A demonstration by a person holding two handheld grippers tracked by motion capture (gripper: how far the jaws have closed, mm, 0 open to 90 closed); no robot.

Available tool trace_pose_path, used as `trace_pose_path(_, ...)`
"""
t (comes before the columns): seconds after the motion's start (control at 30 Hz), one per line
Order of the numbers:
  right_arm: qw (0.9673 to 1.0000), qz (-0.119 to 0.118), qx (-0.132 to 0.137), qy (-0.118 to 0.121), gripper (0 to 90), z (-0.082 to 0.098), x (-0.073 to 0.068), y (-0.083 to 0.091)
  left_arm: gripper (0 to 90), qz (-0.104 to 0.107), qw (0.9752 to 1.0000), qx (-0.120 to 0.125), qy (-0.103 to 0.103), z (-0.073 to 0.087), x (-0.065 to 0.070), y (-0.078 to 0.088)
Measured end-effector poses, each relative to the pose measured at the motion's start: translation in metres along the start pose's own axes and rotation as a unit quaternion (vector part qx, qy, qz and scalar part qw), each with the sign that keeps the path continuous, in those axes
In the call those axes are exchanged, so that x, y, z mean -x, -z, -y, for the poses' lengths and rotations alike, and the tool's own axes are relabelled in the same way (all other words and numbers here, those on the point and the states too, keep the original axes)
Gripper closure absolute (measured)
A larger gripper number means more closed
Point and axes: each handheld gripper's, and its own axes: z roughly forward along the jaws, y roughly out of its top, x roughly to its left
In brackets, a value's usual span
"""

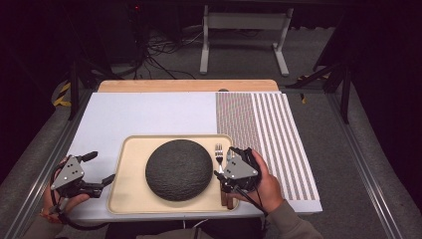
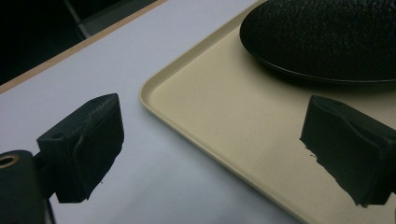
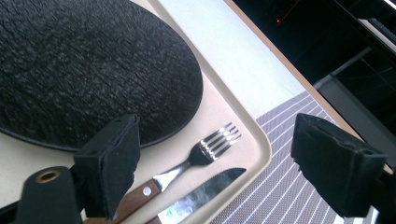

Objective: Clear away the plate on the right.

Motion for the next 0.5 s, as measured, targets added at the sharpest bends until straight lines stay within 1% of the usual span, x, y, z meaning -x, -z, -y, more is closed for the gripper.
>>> trace_pose_path(0.4, 0.9998, 0.013, -0.012, -0.008, 15.9, 0.016, 0.005, 0.004, 6.6, 0.001, 1.0000, 0.000, -0.001, 0.000, 0.000, -0.001)
trace_pose_path(0.5, 0.9998, 0.013, -0.014, -0.008, 15.6, 0.020, 0.006, 0.005, 6.6, 0.002, 1.0000, 0.001, -0.001, -0.001, 0.000, -0.001)
